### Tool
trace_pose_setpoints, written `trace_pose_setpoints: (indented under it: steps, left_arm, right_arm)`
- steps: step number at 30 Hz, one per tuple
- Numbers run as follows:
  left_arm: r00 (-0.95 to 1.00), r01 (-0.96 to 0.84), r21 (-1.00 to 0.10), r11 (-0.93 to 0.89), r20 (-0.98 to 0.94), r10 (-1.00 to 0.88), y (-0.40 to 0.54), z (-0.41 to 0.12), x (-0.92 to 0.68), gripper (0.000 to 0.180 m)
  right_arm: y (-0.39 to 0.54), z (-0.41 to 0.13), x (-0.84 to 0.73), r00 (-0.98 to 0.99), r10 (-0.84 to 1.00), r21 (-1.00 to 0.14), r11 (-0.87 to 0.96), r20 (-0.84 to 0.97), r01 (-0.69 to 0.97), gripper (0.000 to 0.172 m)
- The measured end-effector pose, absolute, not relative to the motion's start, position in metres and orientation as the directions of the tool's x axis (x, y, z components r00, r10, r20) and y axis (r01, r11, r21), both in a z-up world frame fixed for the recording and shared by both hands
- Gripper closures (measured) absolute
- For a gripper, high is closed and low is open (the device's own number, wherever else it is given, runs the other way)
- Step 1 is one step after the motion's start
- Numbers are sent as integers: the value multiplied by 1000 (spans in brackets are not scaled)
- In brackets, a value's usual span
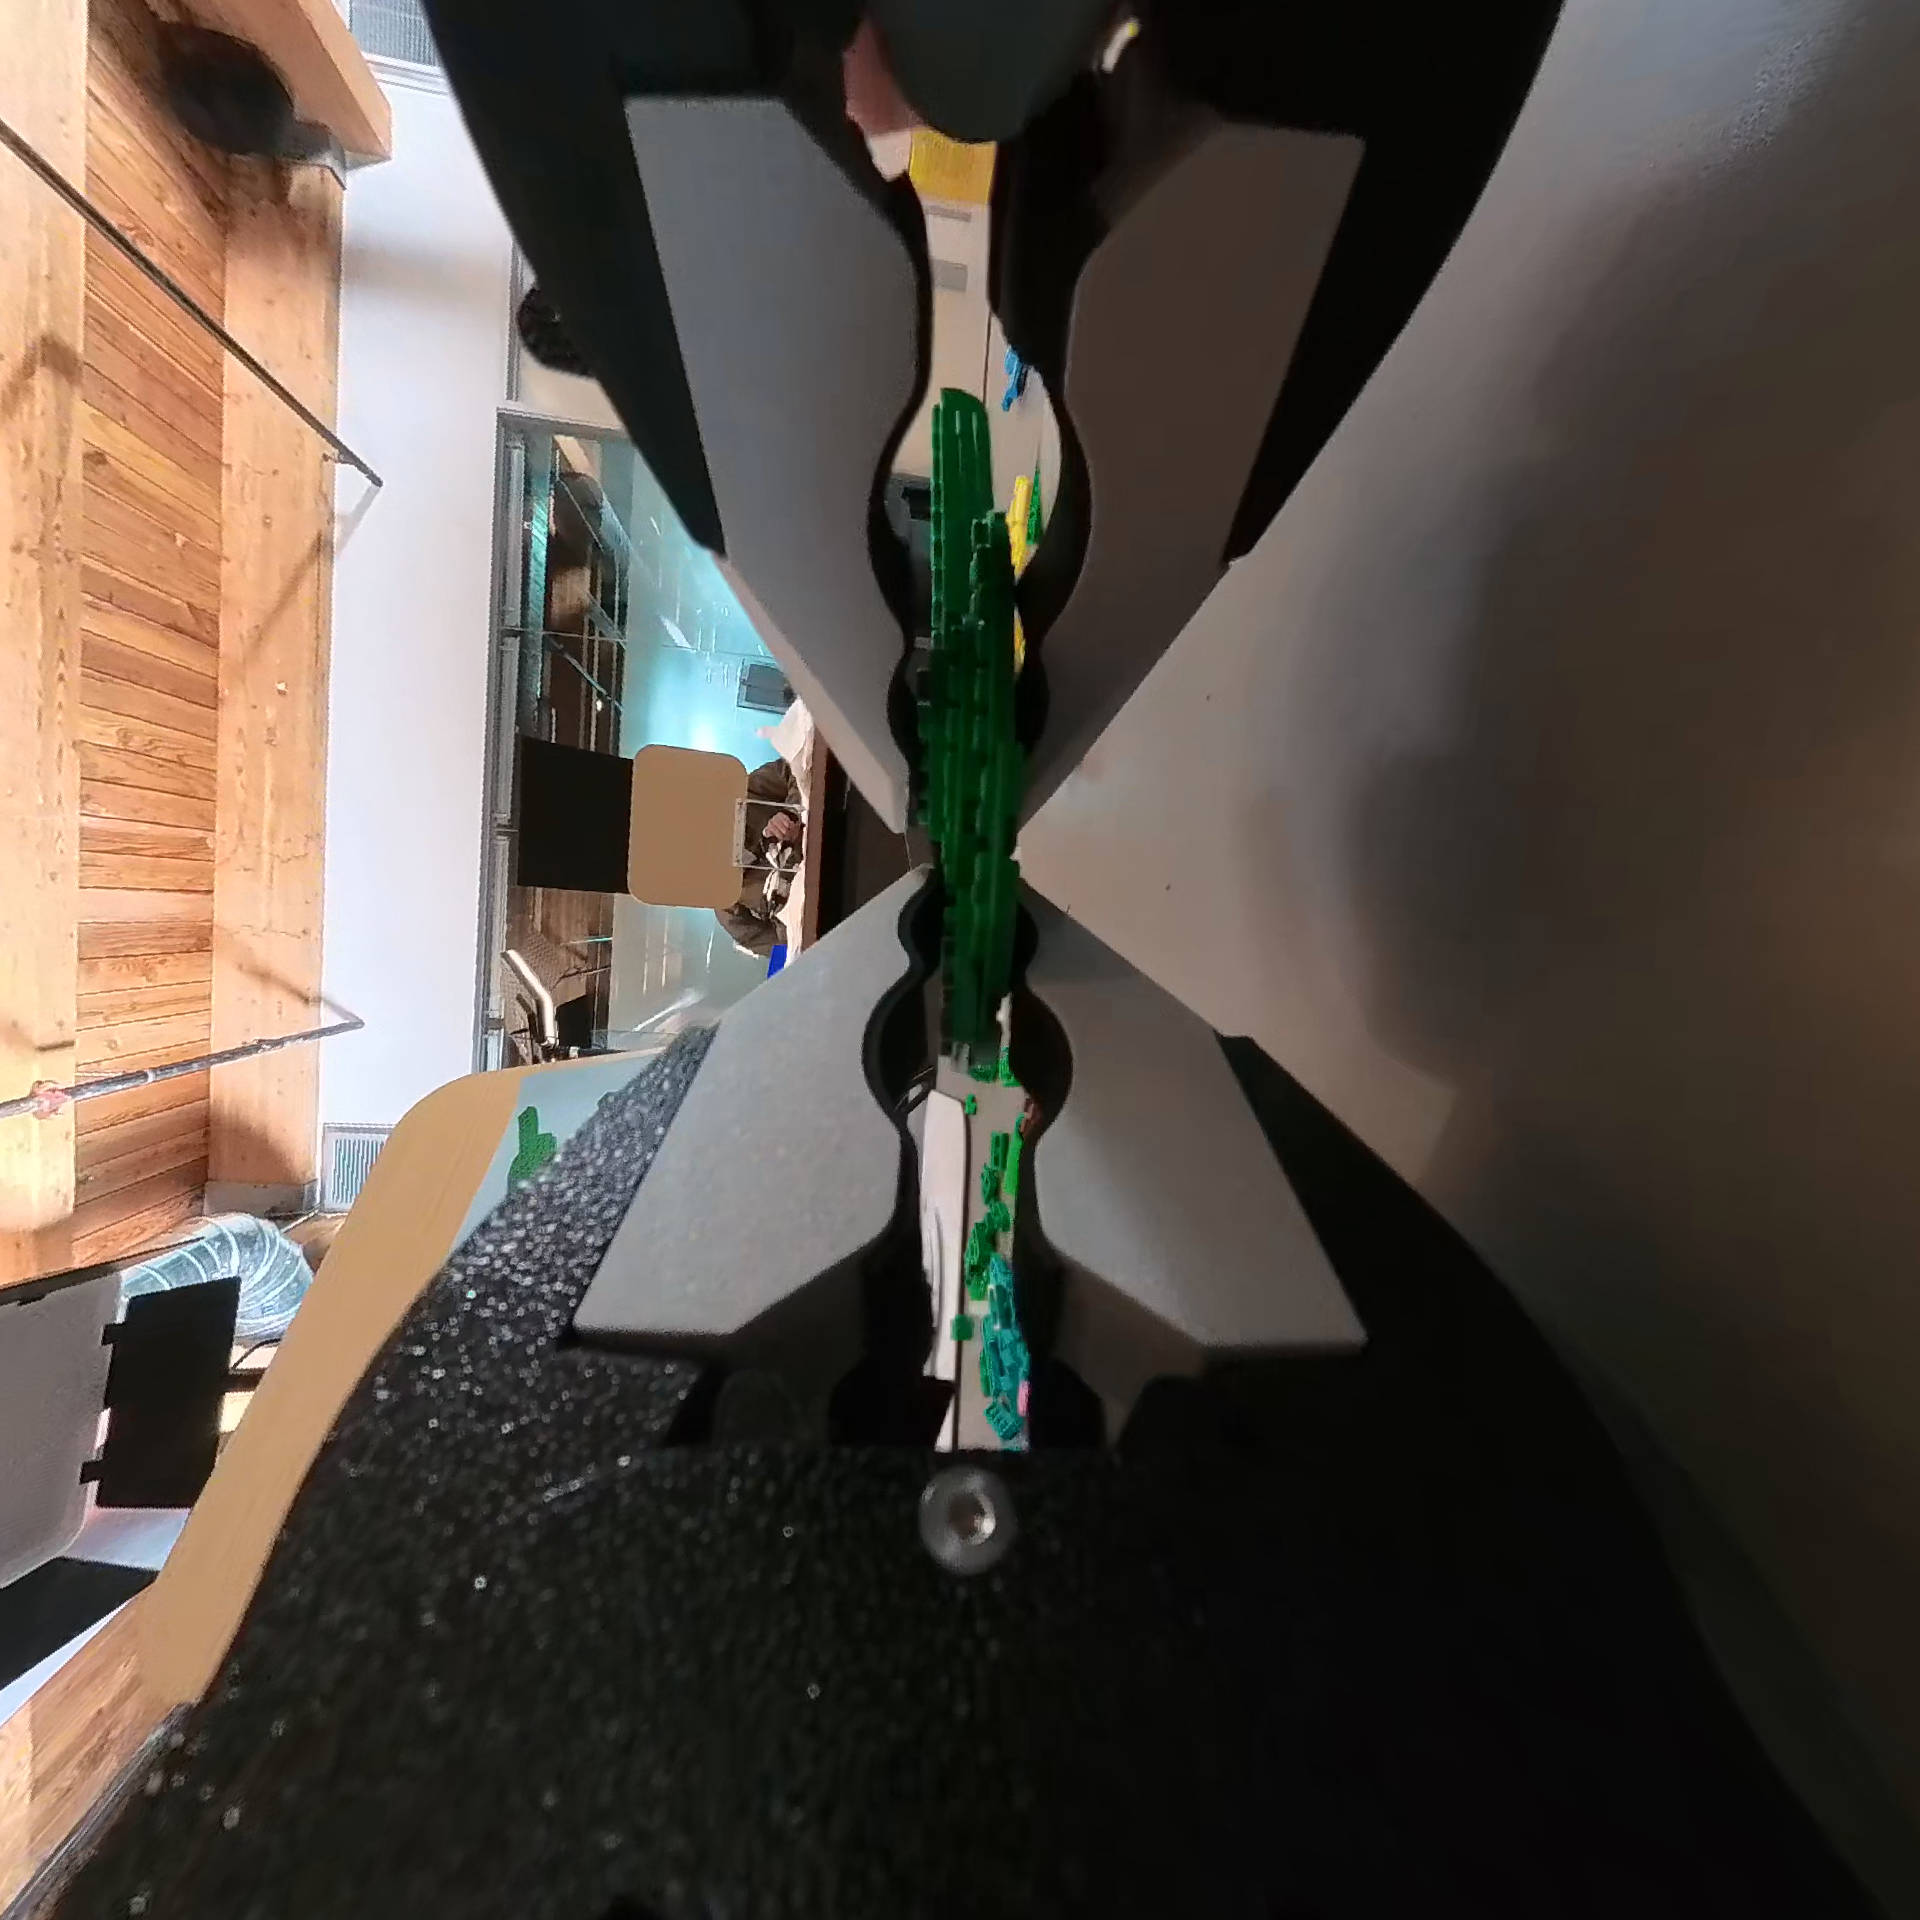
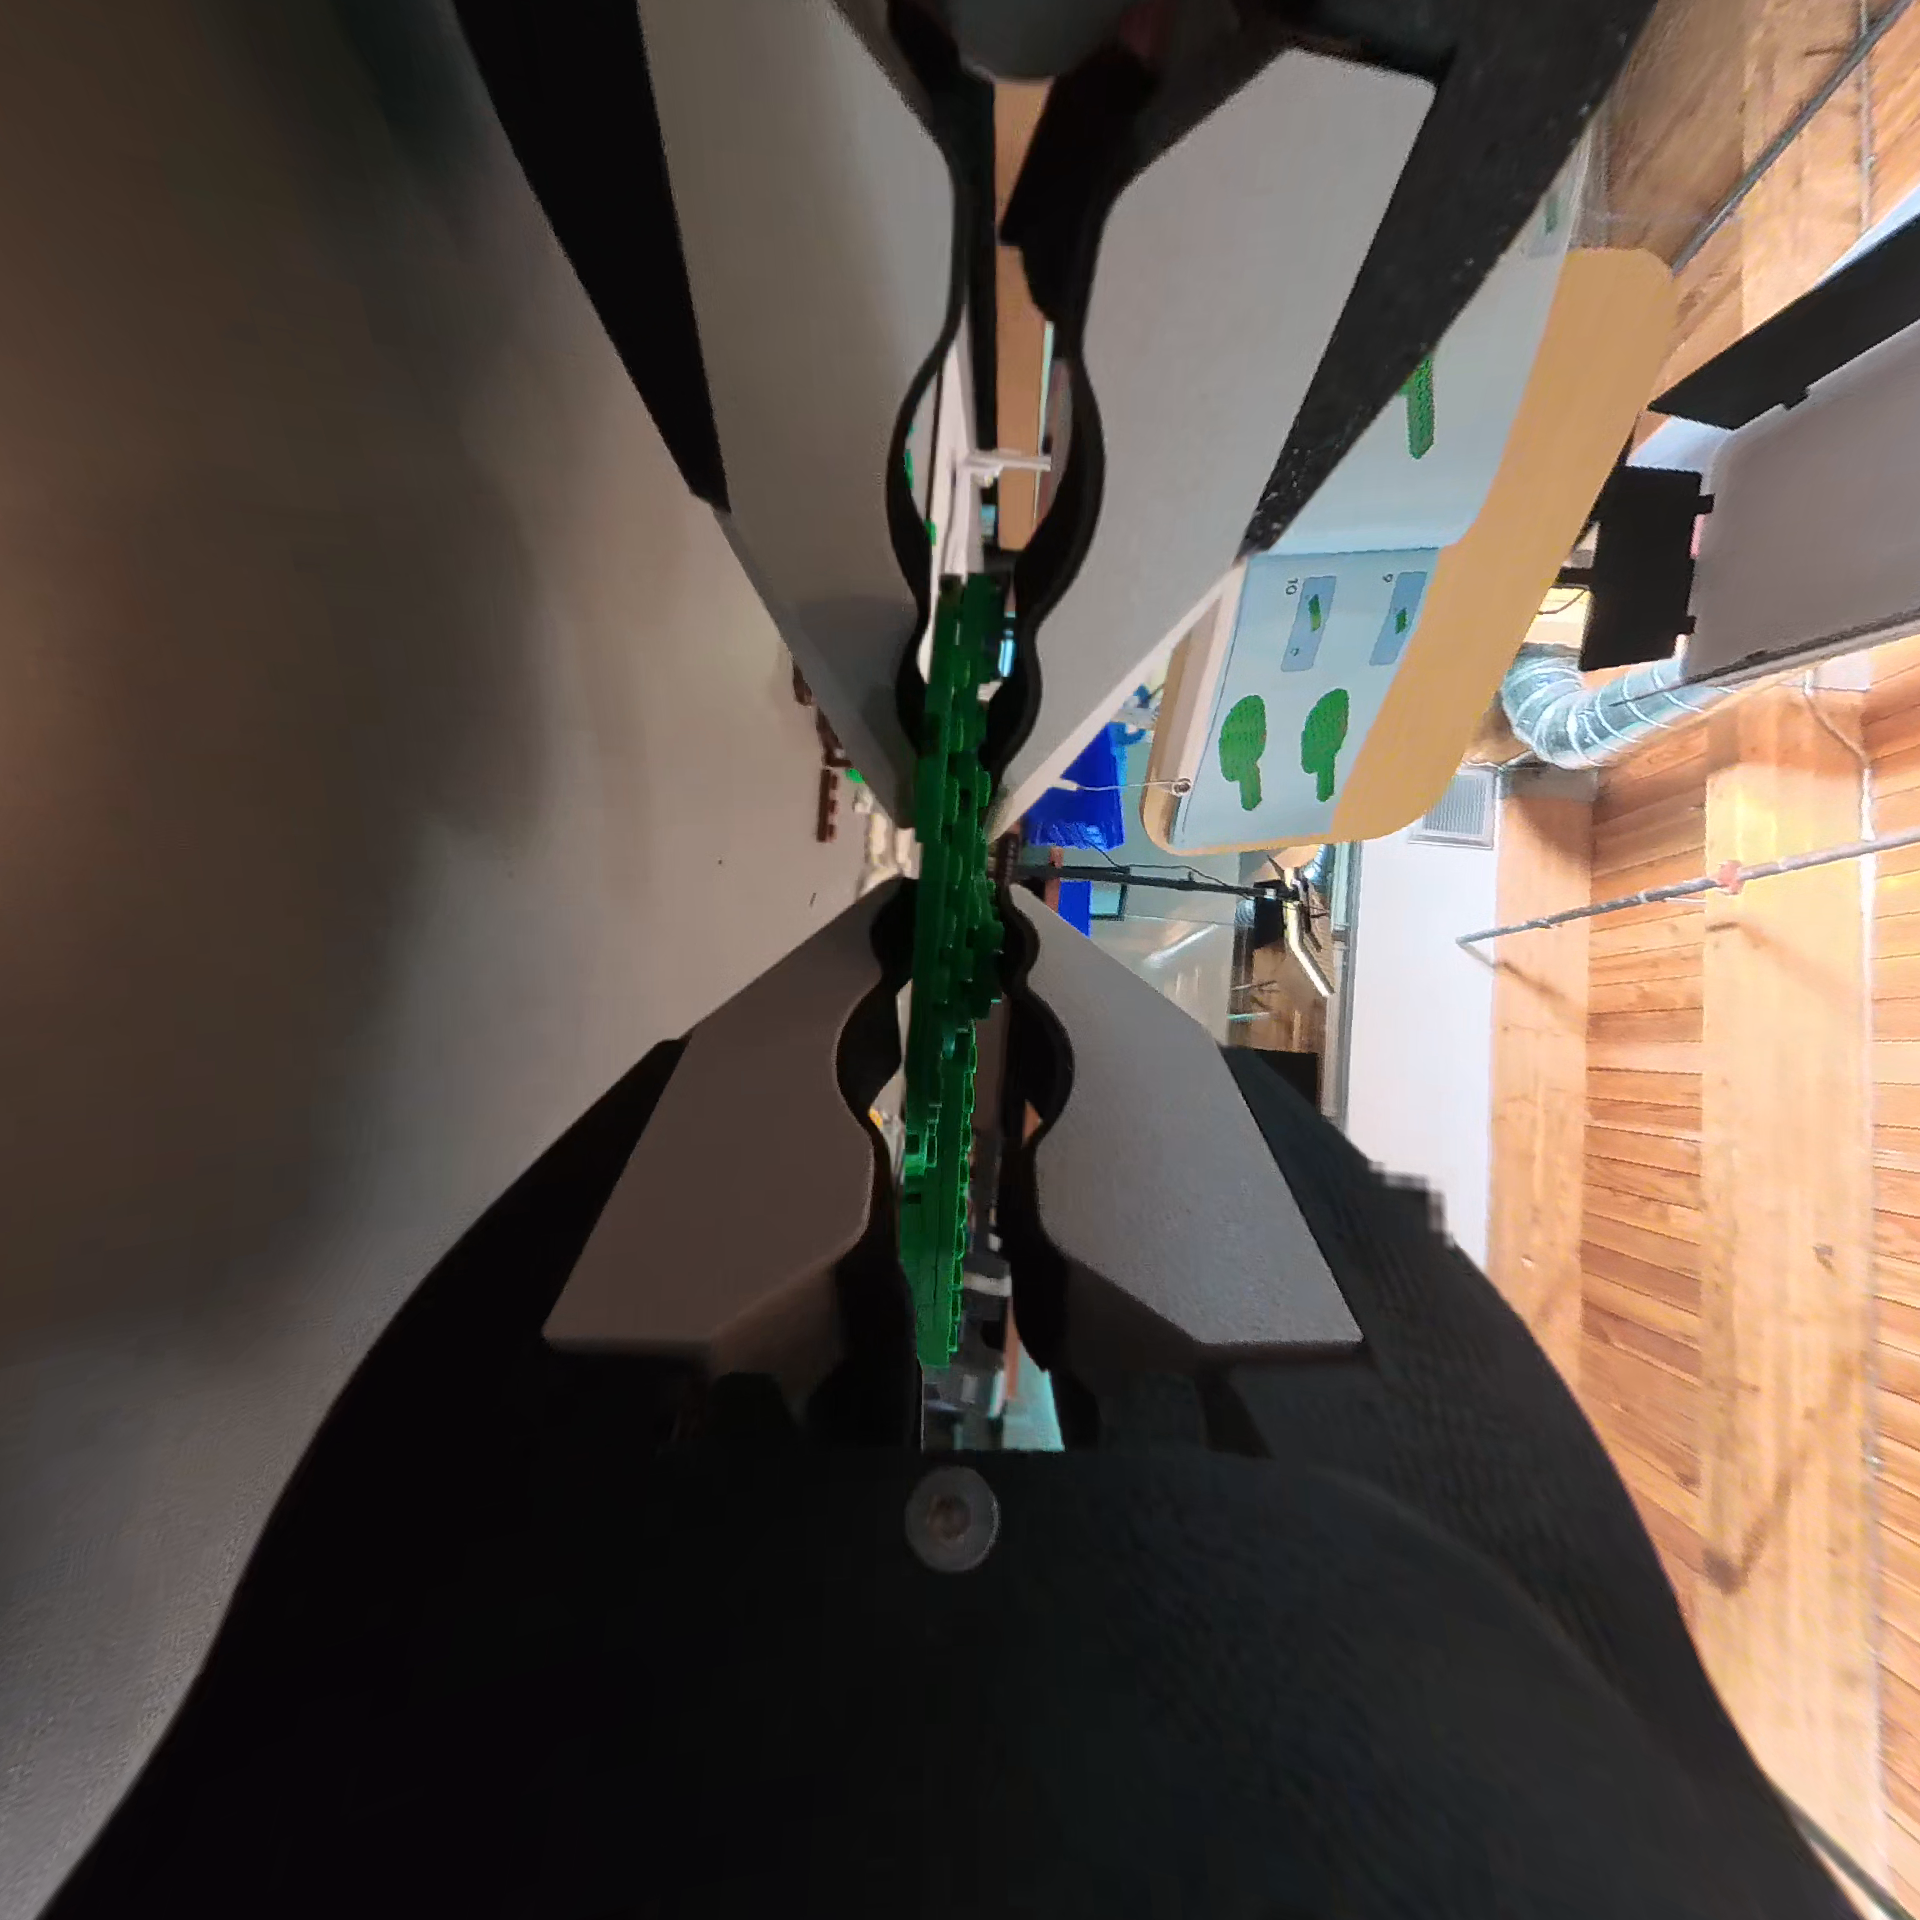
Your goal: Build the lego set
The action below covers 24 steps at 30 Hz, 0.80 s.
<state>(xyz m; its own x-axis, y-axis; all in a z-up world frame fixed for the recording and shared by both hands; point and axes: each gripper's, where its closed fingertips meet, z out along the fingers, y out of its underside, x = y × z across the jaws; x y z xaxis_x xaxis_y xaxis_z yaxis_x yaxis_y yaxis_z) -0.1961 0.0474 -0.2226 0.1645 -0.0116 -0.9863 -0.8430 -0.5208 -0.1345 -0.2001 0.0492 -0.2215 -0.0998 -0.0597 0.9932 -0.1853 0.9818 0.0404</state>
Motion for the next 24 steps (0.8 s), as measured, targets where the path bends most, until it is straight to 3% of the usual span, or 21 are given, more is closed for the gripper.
trace_pose_setpoints:
  steps: [7,15,21,24]
  left_arm:
    - [151,-841,-108,-530,-988,-37,48,-227,-196,176]
    - [183,-853,-133,-505,-982,-50,49,-230,-193,174]
    - [250,-851,-207,-483,-968,-27,50,-229,-194,173]
    - [216,-875,-201,-441,-976,15,49,-220,-190,157]
  right_arm:
    - [51,-226,-200,-137,-53,30,986,989,-162,160]
    - [51,-229,-198,-81,-141,118,964,987,-236,160]
    - [50,-229,-200,-153,19,-53,973,988,-225,159]
    - [49,-232,-200,-223,120,-170,960,967,-223,159]
